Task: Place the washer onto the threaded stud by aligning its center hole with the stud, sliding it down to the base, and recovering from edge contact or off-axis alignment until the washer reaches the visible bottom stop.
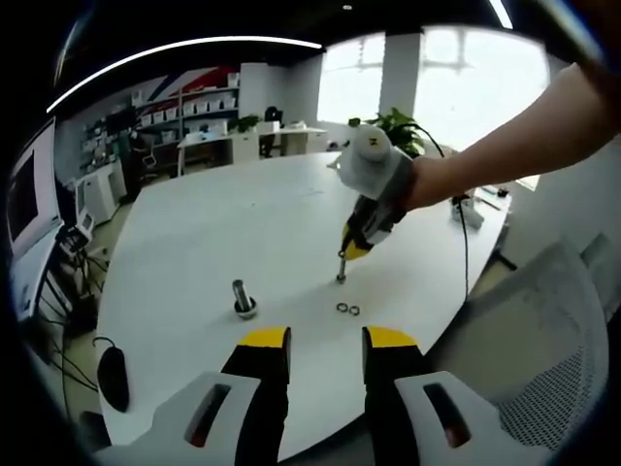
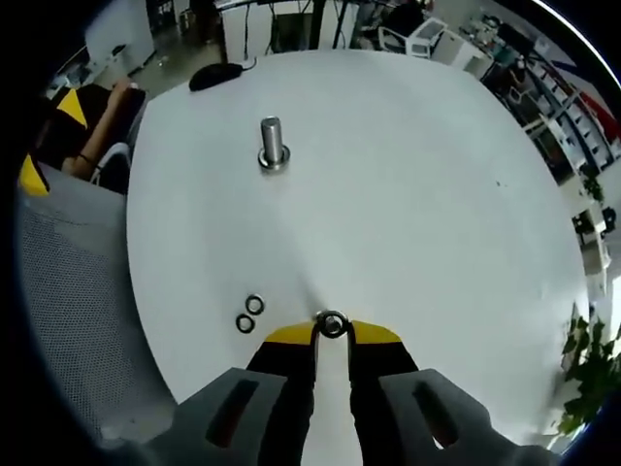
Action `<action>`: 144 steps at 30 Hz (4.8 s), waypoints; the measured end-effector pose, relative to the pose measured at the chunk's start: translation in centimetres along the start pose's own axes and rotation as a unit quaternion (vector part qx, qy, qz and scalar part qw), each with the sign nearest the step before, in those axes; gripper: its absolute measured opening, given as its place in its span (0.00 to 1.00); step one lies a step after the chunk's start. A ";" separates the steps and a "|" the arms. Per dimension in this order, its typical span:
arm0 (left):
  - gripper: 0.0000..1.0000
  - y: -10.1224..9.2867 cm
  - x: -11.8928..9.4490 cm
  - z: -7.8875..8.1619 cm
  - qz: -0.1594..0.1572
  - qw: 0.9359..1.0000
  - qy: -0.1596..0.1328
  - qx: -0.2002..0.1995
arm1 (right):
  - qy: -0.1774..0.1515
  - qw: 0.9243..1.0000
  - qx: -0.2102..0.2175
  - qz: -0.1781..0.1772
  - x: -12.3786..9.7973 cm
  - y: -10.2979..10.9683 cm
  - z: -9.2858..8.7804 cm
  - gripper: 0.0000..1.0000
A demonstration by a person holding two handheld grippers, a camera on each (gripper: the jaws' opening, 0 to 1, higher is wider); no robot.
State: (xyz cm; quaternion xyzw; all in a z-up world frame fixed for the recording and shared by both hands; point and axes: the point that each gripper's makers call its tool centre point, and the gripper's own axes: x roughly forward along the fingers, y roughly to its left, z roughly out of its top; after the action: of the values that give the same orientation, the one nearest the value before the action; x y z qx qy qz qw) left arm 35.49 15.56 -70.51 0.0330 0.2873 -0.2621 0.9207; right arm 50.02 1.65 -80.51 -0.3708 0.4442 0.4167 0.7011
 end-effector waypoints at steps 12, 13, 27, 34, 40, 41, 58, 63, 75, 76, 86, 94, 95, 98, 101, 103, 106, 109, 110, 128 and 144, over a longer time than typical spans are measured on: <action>0.27 0.0 0.0 0.1 0.002 1.000 0.000 0.000 | 0.011 1.000 -0.008 0.000 -0.1 0.2 -0.6 0.13; 0.27 0.0 0.0 0.1 0.001 1.000 0.000 0.001 | 0.011 1.000 -0.007 0.000 -0.1 0.2 -0.6 0.13; 0.27 0.0 0.0 -0.2 0.002 1.000 0.005 0.001 | 0.023 1.000 0.005 0.009 1.4 0.1 -1.0 0.14; 0.27 0.0 0.1 -0.3 0.001 1.000 0.010 0.002 | 0.032 0.999 0.016 0.017 2.8 0.2 -1.5 0.14; 0.27 0.1 0.2 -0.5 0.002 1.000 0.012 -0.002 | 0.037 0.998 0.039 0.023 3.9 0.2 -1.9 0.14; 0.27 0.1 0.2 -0.5 0.002 1.000 0.013 -0.002 | 0.038 0.998 0.039 0.024 4.0 0.2 -2.0 0.14; 0.27 0.3 0.2 -0.7 0.008 1.000 0.017 -0.003 | 0.050 0.997 0.042 0.028 4.7 0.5 -2.9 0.14; 0.27 0.3 0.2 -0.7 0.007 1.000 0.018 -0.001 | 0.054 0.998 0.032 0.026 4.6 0.5 -3.4 0.18; 0.27 0.2 0.2 -0.5 0.004 1.000 0.015 -0.001 | 0.070 0.997 0.034 0.024 3.1 0.8 -6.0 0.20; 0.27 0.2 0.2 -0.5 0.004 1.000 0.015 -0.001 | 0.070 0.997 0.035 0.026 3.0 1.1 -6.1 0.20; 0.27 0.2 0.2 -0.5 0.003 1.000 0.015 0.000 | 0.043 0.998 0.008 0.051 3.3 4.4 -4.4 0.21; 0.27 0.2 0.2 -0.5 0.003 1.000 0.015 -0.002 | 0.039 0.997 -0.002 0.074 3.5 6.3 -3.8 0.22; 0.27 0.2 0.2 -0.5 0.004 1.000 0.014 -0.001 | 0.037 0.996 -0.007 0.077 3.5 6.7 -3.6 0.23; 0.27 0.3 0.2 -0.5 0.004 1.000 0.014 -0.001 | 0.034 0.996 -0.020 0.082 3.5 7.3 -3.2 0.23; 0.27 0.2 0.2 -0.6 0.003 1.000 0.014 -0.002 | 0.035 0.995 -0.033 0.084 3.7 7.8 -3.0 0.23; 0.27 0.2 0.2 -0.6 0.003 1.000 0.015 -0.002 | 0.042 0.995 -0.040 0.085 4.0 8.1 -3.3 0.23; 0.27 0.3 0.2 -0.6 0.003 1.000 0.015 -0.001 | 0.049 0.994 -0.057 0.085 4.2 8.4 -3.5 0.23; 0.27 0.2 0.1 -0.6 0.003 1.000 0.016 -0.001 | 0.047 0.994 -0.057 0.085 4.2 8.5 -3.4 0.23; 0.27 0.2 0.1 -0.6 0.003 1.000 0.016 -0.001 | 0.046 0.994 -0.058 0.085 4.2 8.5 -3.3 0.22; 0.26 -0.2 0.2 -0.7 -0.006 1.000 0.019 0.002 | 0.062 0.989 -0.091 0.094 4.4 8.6 -2.7 0.20; 0.26 -0.1 0.2 -0.7 -0.003 1.000 0.020 0.001 | 0.089 0.988 -0.093 0.087 4.6 8.7 -2.5 0.15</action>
State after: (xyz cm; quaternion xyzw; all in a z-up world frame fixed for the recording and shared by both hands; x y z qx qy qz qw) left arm 35.19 15.56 -71.22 0.0378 0.3051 -0.2644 0.9141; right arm 42.47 3.94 -86.95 -0.4298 0.4951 0.4808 0.5822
